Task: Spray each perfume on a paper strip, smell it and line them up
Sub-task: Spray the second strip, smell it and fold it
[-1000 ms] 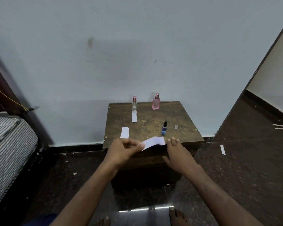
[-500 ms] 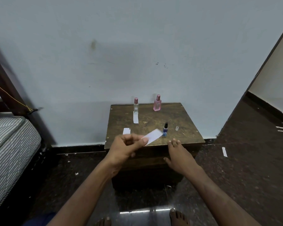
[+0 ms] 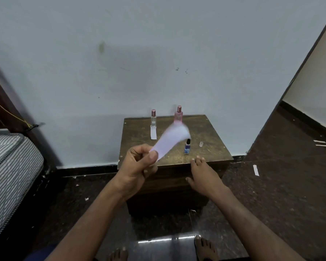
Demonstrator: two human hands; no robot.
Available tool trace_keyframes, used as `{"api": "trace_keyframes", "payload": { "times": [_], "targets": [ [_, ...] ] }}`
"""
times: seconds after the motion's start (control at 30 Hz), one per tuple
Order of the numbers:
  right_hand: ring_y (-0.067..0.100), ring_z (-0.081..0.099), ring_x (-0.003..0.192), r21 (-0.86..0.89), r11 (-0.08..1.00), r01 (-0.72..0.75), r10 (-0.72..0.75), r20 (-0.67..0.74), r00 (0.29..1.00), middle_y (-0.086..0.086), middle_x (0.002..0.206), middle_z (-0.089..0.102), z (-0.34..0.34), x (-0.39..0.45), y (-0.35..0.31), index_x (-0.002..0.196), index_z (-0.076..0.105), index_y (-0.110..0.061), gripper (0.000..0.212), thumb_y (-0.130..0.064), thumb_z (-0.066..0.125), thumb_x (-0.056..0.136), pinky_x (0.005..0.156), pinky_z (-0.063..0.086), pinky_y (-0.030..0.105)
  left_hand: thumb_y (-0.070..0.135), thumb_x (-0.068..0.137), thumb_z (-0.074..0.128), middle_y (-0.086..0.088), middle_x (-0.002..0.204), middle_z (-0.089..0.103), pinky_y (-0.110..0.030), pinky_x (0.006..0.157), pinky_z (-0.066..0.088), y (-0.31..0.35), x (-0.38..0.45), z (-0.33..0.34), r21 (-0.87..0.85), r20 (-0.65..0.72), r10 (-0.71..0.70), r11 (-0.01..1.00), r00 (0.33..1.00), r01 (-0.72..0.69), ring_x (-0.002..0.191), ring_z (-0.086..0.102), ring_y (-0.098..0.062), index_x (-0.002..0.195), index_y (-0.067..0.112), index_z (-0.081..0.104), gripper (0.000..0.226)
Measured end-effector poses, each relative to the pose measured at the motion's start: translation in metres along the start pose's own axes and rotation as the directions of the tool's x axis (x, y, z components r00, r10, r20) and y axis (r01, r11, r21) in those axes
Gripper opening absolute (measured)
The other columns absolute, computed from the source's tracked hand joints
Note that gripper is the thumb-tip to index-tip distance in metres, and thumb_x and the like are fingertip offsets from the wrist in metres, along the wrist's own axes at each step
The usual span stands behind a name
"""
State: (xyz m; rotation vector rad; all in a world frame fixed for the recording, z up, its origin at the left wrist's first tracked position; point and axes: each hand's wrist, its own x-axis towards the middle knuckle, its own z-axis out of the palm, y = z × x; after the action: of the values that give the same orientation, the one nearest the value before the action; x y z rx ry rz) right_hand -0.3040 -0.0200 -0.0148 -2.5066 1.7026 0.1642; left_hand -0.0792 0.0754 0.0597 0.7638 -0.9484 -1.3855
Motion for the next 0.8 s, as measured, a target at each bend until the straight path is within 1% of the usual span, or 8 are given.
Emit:
{"api": "trace_keyframes", "payload": {
  "times": [0.1, 0.27, 0.33, 0.37, 0.43, 0.47, 0.63, 0.8],
  "targets": [
    [0.035, 0.015, 0.159, 0.022, 1.0, 0.003, -0.004, 0.008, 1.0, 0.021, 0.171, 0.018, 0.0, -0.001, -0.001, 0.164, 0.015, -0.002, 0.084, -0.041, 0.059, 0.103, 0.126, 0.027, 0.041, 0.048, 0.069, 0.093, 0.008, 0.084, 0.079, -0.026, 0.075, 0.052, -0.011, 0.003, -0.011, 0.613, -0.245, -0.092, 0.756, 0.965, 0.227, 0.084, 0.072, -0.006, 0.08, 0.027, 0.084, 0.025],
    [0.022, 0.063, 0.121, 0.313, 0.95, -0.004, 0.027, -0.069, 0.997, 0.012, 0.134, 0.065, -0.015, -0.005, 0.003, 0.135, 0.062, -0.01, 0.043, -0.037, 0.064, 0.101, 0.103, 0.055, 0.038, 0.032, 0.077, 0.088, -0.004, 0.094, 0.082, -0.011, 0.065, 0.051, -0.009, 0.002, -0.001, 0.532, -0.192, -0.081, 0.829, 0.978, 0.173, 0.077, 0.071, -0.002, 0.086, 0.019, 0.085, 0.016],
    [0.02, 0.072, 0.102, 0.712, 0.698, -0.075, 0.141, -0.034, 0.989, 0.01, 0.119, 0.073, -0.031, -0.008, -0.002, 0.126, 0.067, -0.013, 0.027, -0.028, 0.059, 0.105, 0.095, 0.06, 0.041, 0.037, 0.073, 0.087, -0.009, 0.098, 0.082, -0.013, 0.068, 0.053, -0.006, 0.001, 0.001, 0.521, -0.146, -0.079, 0.841, 0.986, 0.145, 0.079, 0.071, -0.006, 0.083, 0.021, 0.085, 0.018],
    [0.023, 0.075, 0.101, 0.888, 0.443, -0.127, 0.151, 0.066, 0.986, 0.013, 0.12, 0.074, -0.038, -0.01, -0.006, 0.126, 0.066, -0.012, 0.026, -0.026, 0.054, 0.108, 0.095, 0.061, 0.043, 0.037, 0.072, 0.087, -0.009, 0.099, 0.081, -0.014, 0.069, 0.054, -0.006, 0.002, -0.001, 0.519, -0.136, -0.091, 0.842, 0.987, 0.149, 0.081, 0.072, -0.007, 0.084, 0.02, 0.085, 0.021],
    [0.032, 0.076, 0.103, 0.972, -0.056, -0.228, -0.013, 0.227, 0.974, 0.02, 0.12, 0.075, -0.053, -0.018, -0.012, 0.127, 0.067, -0.005, 0.042, -0.036, 0.043, 0.112, 0.091, 0.063, 0.043, 0.038, 0.073, 0.087, -0.005, 0.096, 0.082, -0.015, 0.071, 0.054, -0.008, 0.002, -0.003, 0.54, -0.139, -0.122, 0.823, 0.983, 0.179, 0.084, 0.074, -0.007, 0.091, 0.017, 0.085, 0.027],
    [0.035, 0.076, 0.104, 0.953, -0.159, -0.259, -0.107, 0.244, 0.964, 0.023, 0.12, 0.075, -0.059, -0.023, -0.013, 0.126, 0.068, -0.002, 0.053, -0.044, 0.039, 0.111, 0.088, 0.064, 0.041, 0.036, 0.075, 0.087, -0.002, 0.095, 0.082, -0.013, 0.071, 0.053, -0.007, 0.002, -0.004, 0.553, -0.142, -0.139, 0.81, 0.98, 0.195, 0.085, 0.074, -0.006, 0.094, 0.016, 0.085, 0.028],
    [0.031, 0.075, 0.092, 0.963, -0.171, -0.207, -0.134, 0.186, 0.973, 0.027, 0.113, 0.075, -0.067, -0.031, -0.006, 0.121, 0.073, 0.003, 0.074, -0.061, 0.041, 0.103, 0.077, 0.064, 0.035, 0.035, 0.081, 0.088, 0.007, 0.091, 0.082, -0.006, 0.062, 0.049, -0.009, 0.006, -0.015, 0.589, -0.226, -0.187, 0.755, 0.956, 0.287, 0.078, 0.071, 0.005, 0.095, 0.021, 0.085, 0.02],
    [0.029, 0.075, 0.082, 0.97, -0.193, -0.149, -0.078, 0.136, 0.988, 0.028, 0.101, 0.075, -0.068, -0.033, 0.004, 0.119, 0.069, 0.006, 0.041, -0.031, 0.065, 0.101, 0.07, 0.064, 0.032, 0.034, 0.082, 0.086, 0.014, 0.084, 0.08, -0.007, 0.06, 0.048, -0.008, 0.008, -0.02, 0.565, -0.26, -0.208, 0.759, 0.943, 0.324, 0.073, 0.069, 0.01, 0.097, 0.019, 0.083, 0.021]
  ]
}}
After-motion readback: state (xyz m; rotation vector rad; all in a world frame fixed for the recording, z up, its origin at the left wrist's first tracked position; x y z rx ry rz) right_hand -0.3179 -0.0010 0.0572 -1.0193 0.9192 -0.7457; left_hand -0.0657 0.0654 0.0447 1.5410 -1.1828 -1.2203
